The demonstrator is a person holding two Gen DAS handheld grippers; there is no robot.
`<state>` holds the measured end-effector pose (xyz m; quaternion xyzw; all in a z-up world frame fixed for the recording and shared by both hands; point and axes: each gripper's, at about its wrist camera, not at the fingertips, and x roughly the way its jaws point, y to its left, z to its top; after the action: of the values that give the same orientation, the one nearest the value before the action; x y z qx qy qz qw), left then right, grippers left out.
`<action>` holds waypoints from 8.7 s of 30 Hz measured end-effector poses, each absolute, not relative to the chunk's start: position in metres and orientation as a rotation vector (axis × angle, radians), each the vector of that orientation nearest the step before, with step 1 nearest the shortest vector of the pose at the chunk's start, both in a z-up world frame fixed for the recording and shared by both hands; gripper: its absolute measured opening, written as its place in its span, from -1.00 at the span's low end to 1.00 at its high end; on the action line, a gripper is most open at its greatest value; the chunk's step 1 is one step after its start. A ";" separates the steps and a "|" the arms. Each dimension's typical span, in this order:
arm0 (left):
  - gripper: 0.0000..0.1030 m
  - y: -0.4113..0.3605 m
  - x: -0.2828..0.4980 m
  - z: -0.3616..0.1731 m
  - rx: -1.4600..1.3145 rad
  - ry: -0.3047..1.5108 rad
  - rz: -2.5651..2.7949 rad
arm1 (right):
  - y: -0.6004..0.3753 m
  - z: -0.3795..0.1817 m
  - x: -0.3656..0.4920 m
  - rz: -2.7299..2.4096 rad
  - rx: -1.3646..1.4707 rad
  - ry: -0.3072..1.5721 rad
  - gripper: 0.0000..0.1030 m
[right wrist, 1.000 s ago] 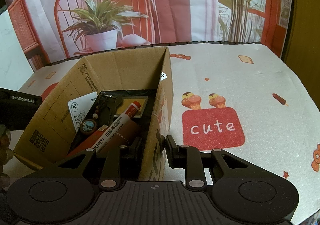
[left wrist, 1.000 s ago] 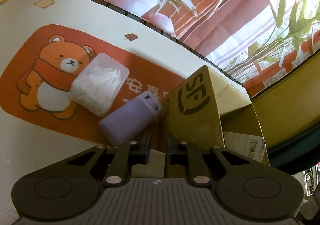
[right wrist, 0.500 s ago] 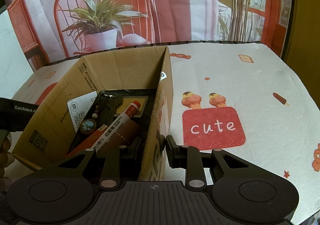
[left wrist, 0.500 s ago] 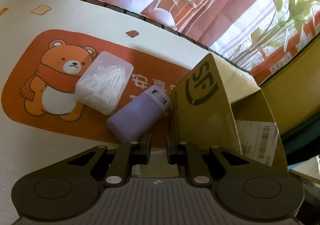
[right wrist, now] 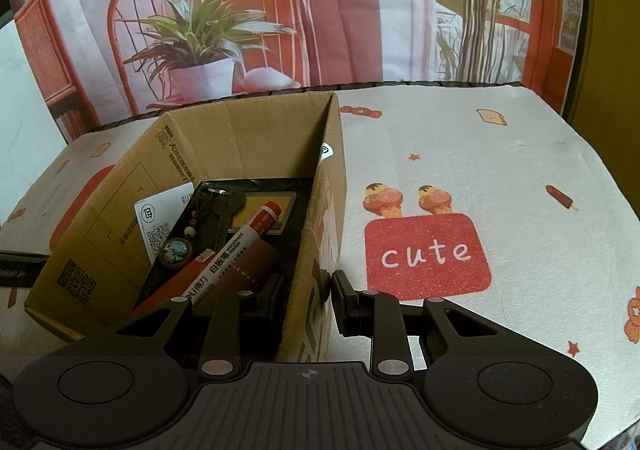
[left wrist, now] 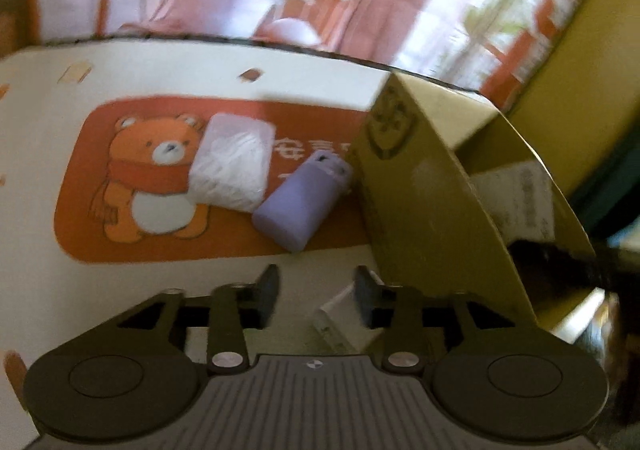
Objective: Organize rigid objects
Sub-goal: 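Close the left gripper on the white plug charger, then lift the charger into the box and open the left gripper, then move the left tool to the lavender cylinder and close on it, then lift the lavender cylinder off the cloth with the left gripper, then lower the lavender cylinder into the box and open the left gripper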
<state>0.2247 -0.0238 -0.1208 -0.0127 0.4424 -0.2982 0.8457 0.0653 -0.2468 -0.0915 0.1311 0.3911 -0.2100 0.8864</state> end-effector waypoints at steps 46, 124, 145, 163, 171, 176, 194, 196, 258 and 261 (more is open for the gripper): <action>-0.16 -0.037 0.196 -0.128 0.205 0.870 -0.607 | -0.247 -0.093 0.066 -0.437 0.276 0.817 -0.51; -0.10 -0.121 0.174 -0.060 0.193 0.763 -0.718 | -0.250 -0.096 0.067 -0.433 0.282 0.817 -0.49; 0.27 -0.038 0.217 -0.045 -0.037 0.656 -0.462 | -0.250 -0.095 0.068 -0.432 0.283 0.816 -0.49; -0.21 -0.056 0.244 -0.105 0.239 0.767 -0.653 | -0.250 -0.095 0.067 -0.432 0.284 0.816 -0.48; -0.24 -0.072 0.252 -0.116 0.243 0.806 -0.662 | -0.250 -0.096 0.067 -0.432 0.287 0.818 -0.48; -0.18 -0.071 0.265 -0.123 0.215 0.830 -0.631 | -0.250 -0.097 0.067 -0.432 0.287 0.819 -0.48; -0.19 -0.059 0.243 -0.133 0.229 0.860 -0.604 | -0.250 -0.097 0.067 -0.432 0.287 0.819 -0.48; -0.19 -0.057 0.238 -0.133 0.219 0.861 -0.597 | -0.250 -0.097 0.068 -0.432 0.287 0.820 -0.48; -0.19 -0.100 0.177 -0.024 0.015 0.549 -0.619 | -0.250 -0.097 0.068 -0.431 0.288 0.819 -0.48; -0.19 -0.117 0.176 -0.032 0.073 0.569 -0.646 | -0.250 -0.097 0.068 -0.431 0.288 0.819 -0.48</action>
<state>0.1762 -0.1168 -0.0317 0.0355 0.2756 -0.3132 0.9081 0.0682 -0.2504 -0.0969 0.1387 0.3937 -0.2074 0.8848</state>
